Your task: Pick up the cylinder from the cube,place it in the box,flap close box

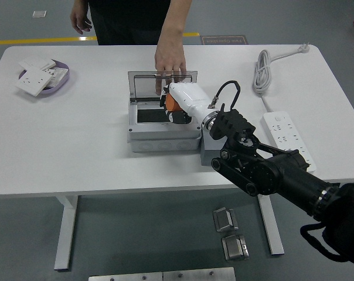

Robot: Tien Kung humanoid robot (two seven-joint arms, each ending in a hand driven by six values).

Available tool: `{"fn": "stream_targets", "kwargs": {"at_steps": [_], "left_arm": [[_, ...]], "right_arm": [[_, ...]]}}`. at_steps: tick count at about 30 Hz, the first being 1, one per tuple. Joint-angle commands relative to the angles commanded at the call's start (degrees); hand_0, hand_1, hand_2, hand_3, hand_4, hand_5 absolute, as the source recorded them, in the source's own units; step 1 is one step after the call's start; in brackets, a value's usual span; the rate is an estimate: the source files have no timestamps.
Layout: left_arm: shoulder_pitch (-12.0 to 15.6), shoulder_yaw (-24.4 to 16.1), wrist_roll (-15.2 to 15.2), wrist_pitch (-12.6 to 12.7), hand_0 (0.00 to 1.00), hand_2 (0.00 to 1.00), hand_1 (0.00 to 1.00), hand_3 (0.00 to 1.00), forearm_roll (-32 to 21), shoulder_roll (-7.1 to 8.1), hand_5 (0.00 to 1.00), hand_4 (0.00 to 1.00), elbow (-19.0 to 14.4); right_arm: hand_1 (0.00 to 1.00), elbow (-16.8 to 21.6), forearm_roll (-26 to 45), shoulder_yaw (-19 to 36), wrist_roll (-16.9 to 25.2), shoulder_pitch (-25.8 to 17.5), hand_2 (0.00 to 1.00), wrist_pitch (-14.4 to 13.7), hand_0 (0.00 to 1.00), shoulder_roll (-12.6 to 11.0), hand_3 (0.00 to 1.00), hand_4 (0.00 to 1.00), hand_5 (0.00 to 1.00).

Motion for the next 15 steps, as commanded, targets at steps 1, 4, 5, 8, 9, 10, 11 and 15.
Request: {"fn": "stream_targets", "kwargs": {"at_steps": [1,4,5,8,9,10,11,15], "left_arm": [[0.0,0.1,0.0,0.0,0.584,0.583,0.627,0.595,0.0,0.02,0.265,0.638,0.0],[-0.1,0.3,0.0,-0.1,0.584,0.584,0.626,0.595,0.0,0.06,0.267,0.638,0.0],[-0.1,0.5,0.0,-0.1,0.584,0.584,0.626,0.595,-0.1,0.08,0.267,0.638,0.0],[-0.2,0.5,0.0,-0.1,0.584,0.584,0.626,0.595,0.0,0.09,0.267,0.638,0.0],[-0.2,0.4,0.1,-0.1,0.584,0.584,0.626,0.595,0.1,0.1,0.267,0.638,0.0],[-0.2,0.4,0.1,-0.1,0.584,0.582,0.626,0.594,0.2,0.1,0.271,0.637,0.0],[-0.2,0.4,0.1,-0.1,0.584,0.582,0.626,0.594,0.2,0.1,0.271,0.637,0.0],[-0.4,0.3,0.2,-0.1,0.584,0.582,0.626,0.594,0.5,0.13,0.271,0.637,0.0]], "right_arm": [[0.374,-0.1,0.4,-0.1,0.3,0.2,0.411,0.5,0.227,0.0,0.363,0.062,0.002],[0.384,-0.4,0.8,0.1,1.1,0.7,0.417,2.4,0.235,0.0,0.392,0.072,0.002],[0.384,-0.6,1.0,0.3,1.4,0.9,0.417,2.9,0.235,0.0,0.392,0.072,0.002],[0.384,-0.9,1.4,0.7,1.8,1.4,0.417,3.4,0.235,0.0,0.392,0.072,0.002],[0.384,-1.0,1.7,0.8,2.0,1.5,0.417,3.3,0.235,0.0,0.392,0.072,0.002],[0.616,-1.1,2.0,0.8,2.1,1.6,0.583,3.1,0.669,0.0,0.602,0.252,0.028],[0.616,-1.2,2.3,0.8,2.2,1.7,0.583,3.0,0.669,0.0,0.602,0.252,0.028],[0.616,-1.3,3.4,0.5,2.5,2.0,0.583,2.5,0.669,0.0,0.602,0.252,0.028]]}}
